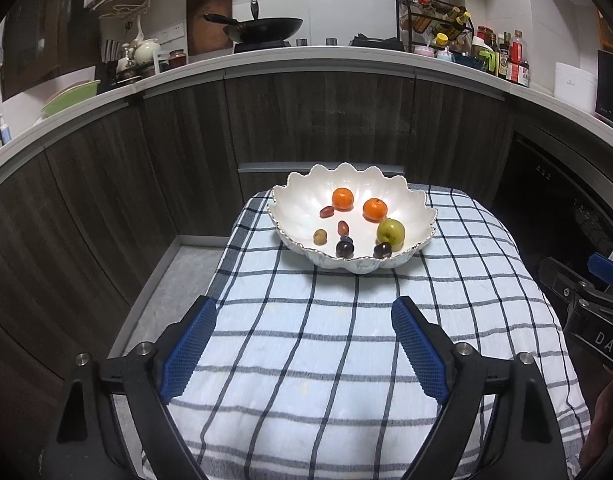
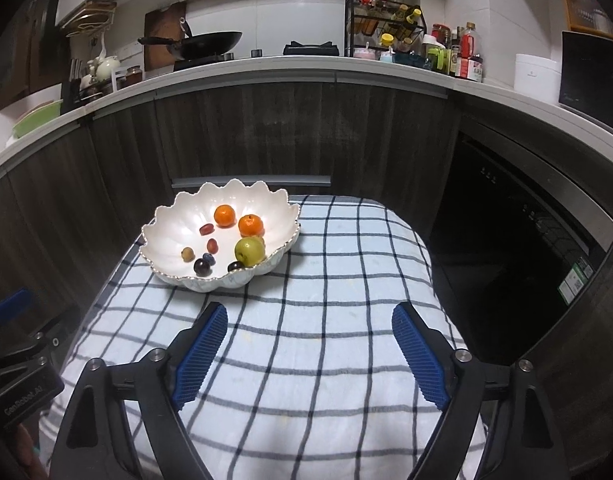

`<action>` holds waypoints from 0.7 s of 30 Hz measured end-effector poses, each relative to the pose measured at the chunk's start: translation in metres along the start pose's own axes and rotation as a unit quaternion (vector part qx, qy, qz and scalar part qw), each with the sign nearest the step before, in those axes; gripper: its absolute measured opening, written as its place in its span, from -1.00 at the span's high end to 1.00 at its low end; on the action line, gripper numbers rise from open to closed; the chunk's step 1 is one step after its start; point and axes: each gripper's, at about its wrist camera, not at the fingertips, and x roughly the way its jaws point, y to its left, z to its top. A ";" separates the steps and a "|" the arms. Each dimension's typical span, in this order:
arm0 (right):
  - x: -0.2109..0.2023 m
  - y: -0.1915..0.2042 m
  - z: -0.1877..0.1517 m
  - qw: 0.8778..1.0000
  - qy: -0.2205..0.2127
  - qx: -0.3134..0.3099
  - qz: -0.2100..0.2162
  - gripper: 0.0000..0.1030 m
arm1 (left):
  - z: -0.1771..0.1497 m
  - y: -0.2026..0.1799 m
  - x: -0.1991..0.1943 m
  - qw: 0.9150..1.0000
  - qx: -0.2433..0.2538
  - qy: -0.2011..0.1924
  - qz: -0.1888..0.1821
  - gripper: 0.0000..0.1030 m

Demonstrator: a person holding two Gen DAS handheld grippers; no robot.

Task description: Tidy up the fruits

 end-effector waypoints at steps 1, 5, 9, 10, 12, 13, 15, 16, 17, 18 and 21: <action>-0.002 0.000 -0.002 1.000 -0.001 0.000 -0.001 -0.67 | -0.002 0.001 -0.002 1.000 -0.001 0.001 -0.001 -0.76; -0.010 -0.004 -0.009 1.000 -0.004 0.006 -0.004 -0.67 | -0.009 0.003 -0.009 1.000 -0.009 0.002 -0.003 -0.77; -0.017 -0.004 -0.017 1.000 -0.009 0.000 -0.008 -0.68 | -0.015 0.005 -0.017 1.000 -0.016 -0.005 0.002 -0.78; -0.018 -0.003 -0.019 1.000 -0.008 -0.002 -0.008 -0.70 | -0.016 0.006 -0.018 1.000 -0.018 -0.006 0.003 -0.78; -0.019 -0.004 -0.023 1.000 -0.007 -0.002 -0.011 -0.71 | -0.019 0.007 -0.020 1.000 -0.021 -0.007 0.003 -0.80; -0.020 -0.005 -0.024 1.000 -0.008 -0.002 -0.010 -0.71 | -0.020 0.007 -0.021 1.000 -0.021 -0.006 0.003 -0.80; -0.022 -0.005 -0.027 1.000 -0.008 -0.003 -0.010 -0.72 | -0.022 0.007 -0.022 1.000 -0.024 -0.005 0.002 -0.80; -0.022 -0.005 -0.028 1.000 -0.008 -0.004 -0.010 -0.72 | -0.022 0.007 -0.023 1.000 -0.025 -0.005 0.000 -0.80; -0.023 -0.005 -0.028 1.000 -0.009 -0.004 -0.009 -0.72 | -0.023 0.007 -0.025 1.000 -0.024 -0.006 -0.001 -0.80; -0.024 -0.006 -0.028 1.000 -0.010 -0.003 -0.008 -0.72 | -0.023 0.007 -0.026 1.000 -0.024 -0.008 0.000 -0.80; -0.028 -0.007 -0.028 1.000 -0.020 -0.003 -0.011 -0.72 | -0.023 0.007 -0.029 1.000 -0.025 -0.014 0.000 -0.80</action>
